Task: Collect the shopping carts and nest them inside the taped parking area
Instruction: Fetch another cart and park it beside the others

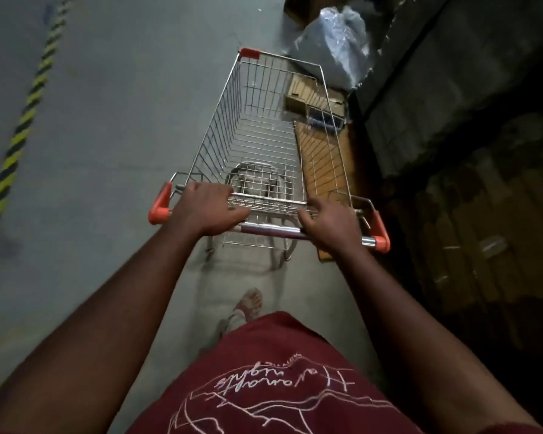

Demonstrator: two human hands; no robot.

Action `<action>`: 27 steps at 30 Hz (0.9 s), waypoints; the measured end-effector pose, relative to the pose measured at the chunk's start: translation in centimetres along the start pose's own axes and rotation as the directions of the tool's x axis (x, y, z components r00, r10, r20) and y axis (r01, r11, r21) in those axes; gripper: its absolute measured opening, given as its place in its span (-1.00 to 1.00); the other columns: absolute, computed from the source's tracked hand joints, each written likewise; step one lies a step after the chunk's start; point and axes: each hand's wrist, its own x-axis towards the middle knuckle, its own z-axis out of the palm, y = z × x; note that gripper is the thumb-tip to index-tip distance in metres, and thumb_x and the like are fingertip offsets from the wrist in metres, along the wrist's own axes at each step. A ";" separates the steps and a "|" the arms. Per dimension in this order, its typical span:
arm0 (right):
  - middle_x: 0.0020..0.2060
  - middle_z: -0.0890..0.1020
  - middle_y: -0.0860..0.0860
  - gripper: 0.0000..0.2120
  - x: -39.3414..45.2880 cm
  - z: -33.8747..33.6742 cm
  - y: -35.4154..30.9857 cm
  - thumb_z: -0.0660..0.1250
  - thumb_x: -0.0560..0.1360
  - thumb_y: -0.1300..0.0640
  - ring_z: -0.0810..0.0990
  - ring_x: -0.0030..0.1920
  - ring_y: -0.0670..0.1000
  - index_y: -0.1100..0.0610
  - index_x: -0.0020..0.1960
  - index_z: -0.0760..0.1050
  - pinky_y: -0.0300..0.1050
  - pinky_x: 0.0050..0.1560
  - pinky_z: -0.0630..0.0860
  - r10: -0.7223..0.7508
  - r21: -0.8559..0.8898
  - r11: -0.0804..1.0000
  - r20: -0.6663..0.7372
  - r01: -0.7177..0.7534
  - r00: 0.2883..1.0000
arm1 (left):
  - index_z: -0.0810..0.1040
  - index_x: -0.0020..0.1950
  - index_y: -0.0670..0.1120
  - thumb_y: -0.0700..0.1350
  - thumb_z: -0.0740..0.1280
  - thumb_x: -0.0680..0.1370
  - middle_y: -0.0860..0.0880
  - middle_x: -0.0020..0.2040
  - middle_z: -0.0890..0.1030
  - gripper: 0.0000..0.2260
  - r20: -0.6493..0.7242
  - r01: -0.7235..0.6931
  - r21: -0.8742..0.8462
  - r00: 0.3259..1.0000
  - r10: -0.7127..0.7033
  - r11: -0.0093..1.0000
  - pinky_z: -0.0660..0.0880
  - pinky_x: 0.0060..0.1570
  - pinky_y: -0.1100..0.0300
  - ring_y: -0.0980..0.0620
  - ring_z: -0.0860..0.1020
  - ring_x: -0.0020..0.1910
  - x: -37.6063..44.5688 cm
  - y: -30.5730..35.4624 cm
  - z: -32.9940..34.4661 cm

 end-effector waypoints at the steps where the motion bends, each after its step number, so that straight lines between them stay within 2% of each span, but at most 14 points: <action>1: 0.32 0.66 0.08 -0.48 -0.8 0.3 -0.1 0.20 0.59 -0.24 0.58 0.34 0.18 -0.01 0.43 0.55 0.13 0.40 0.38 -0.030 -0.015 0.999 0.020 0.031 0.999 | 0.59 0.18 -0.01 0.36 0.16 0.47 -0.13 0.17 0.64 -0.46 -0.015 0.030 -0.014 0.999 -0.030 0.999 0.34 0.28 -0.09 -0.16 0.55 0.18 -1.8 0.1 0.4; 5: 0.39 0.61 0.07 -0.41 -3.8 1.5 -0.4 0.16 0.56 -0.29 0.54 0.40 0.16 -0.04 0.48 0.51 0.13 0.44 0.37 -0.156 -0.086 0.982 0.113 0.166 0.981 | 0.57 0.14 -0.03 0.37 0.09 0.43 -0.13 0.13 0.63 -0.41 -0.030 0.156 -0.044 0.987 -0.157 0.987 0.35 0.31 -0.11 -0.15 0.54 0.14 -8.4 0.3 2.2; 11: 0.51 0.49 0.00 -0.39 -7.8 3.6 -2.0 0.11 0.60 -0.34 0.41 0.52 0.10 -0.08 0.54 0.39 0.19 0.55 0.22 -0.341 -0.136 0.915 0.241 0.380 0.909 | 0.47 0.38 -0.03 0.39 0.05 0.45 -0.12 0.35 0.56 -0.30 -0.022 0.318 -0.061 0.947 -0.320 0.946 0.26 0.41 -0.11 -0.13 0.47 0.34 -17.7 -0.3 4.9; 15: 0.51 0.49 -0.05 -0.34 -10.3 4.6 -3.6 0.04 0.54 -0.36 0.40 0.51 0.05 -0.09 0.53 0.41 0.16 0.52 0.22 -0.460 -0.148 0.847 0.278 0.511 0.843 | 0.46 0.40 -0.01 0.39 0.06 0.45 -0.07 0.37 0.55 -0.31 -0.035 0.452 -0.077 0.889 -0.456 0.889 0.26 0.41 -0.08 -0.10 0.46 0.35 -23.3 0.0 6.5; 18: 0.51 0.49 -0.03 -0.34 -12.1 5.3 -4.1 0.03 0.56 -0.34 0.40 0.52 0.06 -0.08 0.54 0.39 0.17 0.52 0.21 -0.558 -0.152 0.773 0.301 0.616 0.773 | 0.46 0.42 0.03 0.37 0.07 0.45 -0.03 0.39 0.55 -0.33 -0.050 0.536 -0.132 0.836 -0.546 0.834 0.24 0.43 -0.05 -0.06 0.47 0.36 -27.7 1.1 7.9; 22: 0.52 0.47 -0.01 -0.23 -14.7 6.4 -4.5 -0.09 0.49 -0.38 0.37 0.54 0.09 -0.06 0.56 0.37 0.24 0.56 0.18 -0.652 -0.136 0.675 0.350 0.725 0.672 | 0.44 0.44 0.05 0.36 0.12 0.47 -0.02 0.41 0.53 -0.36 -0.049 0.637 -0.183 0.755 -0.654 0.749 0.20 0.47 -0.04 -0.06 0.46 0.39 -33.4 3.5 9.6; 27: 0.53 0.45 0.02 -0.30 -19.2 7.9 -4.5 -0.01 0.53 -0.34 0.34 0.55 0.11 -0.05 0.56 0.33 0.27 0.59 0.11 -0.747 -0.117 0.525 0.411 0.843 0.523 | 0.40 0.48 0.06 0.36 0.08 0.46 0.01 0.48 0.47 -0.32 -0.027 0.742 -0.270 0.631 -0.775 0.614 0.17 0.50 -0.01 -0.03 0.40 0.46 -41.1 7.9 12.3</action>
